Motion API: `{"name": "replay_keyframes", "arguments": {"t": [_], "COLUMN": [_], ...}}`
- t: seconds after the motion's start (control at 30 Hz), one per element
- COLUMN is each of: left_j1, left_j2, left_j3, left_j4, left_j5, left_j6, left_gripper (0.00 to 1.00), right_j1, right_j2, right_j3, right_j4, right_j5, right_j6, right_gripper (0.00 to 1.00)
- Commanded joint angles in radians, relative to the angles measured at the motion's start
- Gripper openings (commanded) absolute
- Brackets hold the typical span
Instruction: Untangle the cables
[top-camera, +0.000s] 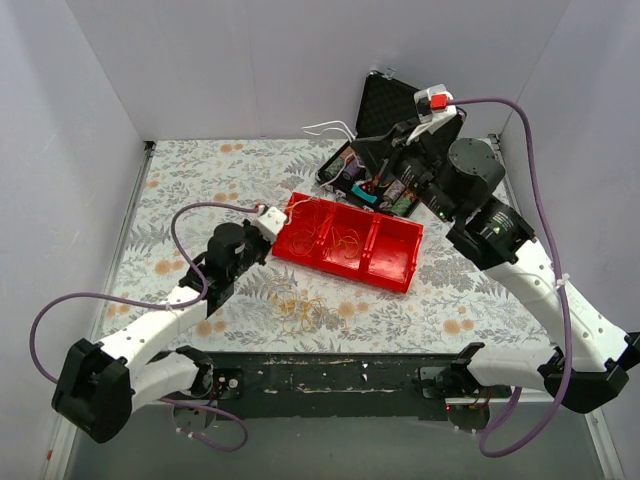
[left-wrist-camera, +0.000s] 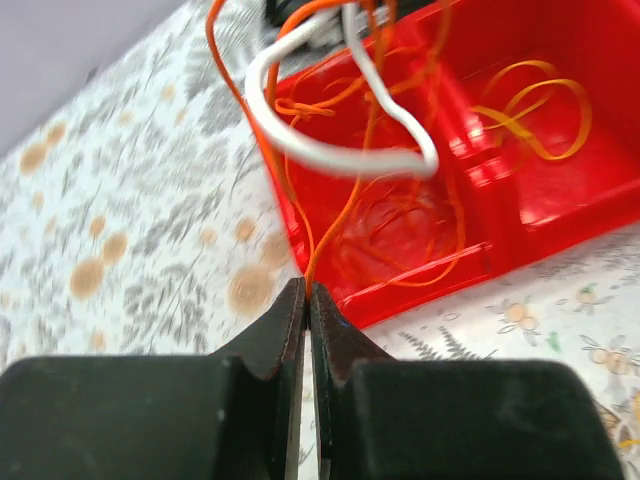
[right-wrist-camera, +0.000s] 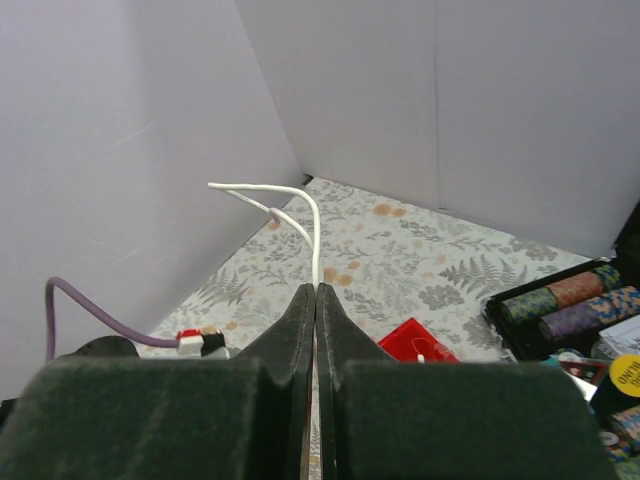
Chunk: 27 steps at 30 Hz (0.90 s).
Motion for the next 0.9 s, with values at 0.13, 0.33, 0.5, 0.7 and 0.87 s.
{"name": "replay_keyframes", "arguments": {"t": [0.13, 0.33, 0.5, 0.7, 0.87], "left_j1": [0.265, 0.443, 0.531, 0.545, 0.701], "left_j2": [-0.001, 0.016, 0.041, 0.060, 0.122], "left_j3": [0.000, 0.057, 0.086, 0.178, 0.215], "left_j4": [-0.145, -0.180, -0.196, -0.161, -0.148], "left_j5": [-0.107, -0.054, -0.028, -0.002, -0.006], "left_j6": [-0.242, -0.264, -0.287, -0.290, -0.297], "left_gripper": [0.00, 0.00, 0.00, 0.00, 0.00], "right_j1": [-0.004, -0.009, -0.009, -0.009, -0.009], "right_j2": [-0.061, -0.106, -0.117, -0.095, -0.084], "right_j3": [0.076, 0.089, 0.135, 0.209, 0.318], "right_j4": [-0.022, -0.014, -0.032, -0.051, -0.075], "right_j5": [0.197, 0.274, 0.286, 0.309, 0.353], "right_j6": [-0.130, -0.178, -0.201, -0.247, -0.302], "right_gripper": [0.01, 0.01, 0.01, 0.01, 0.01]}}
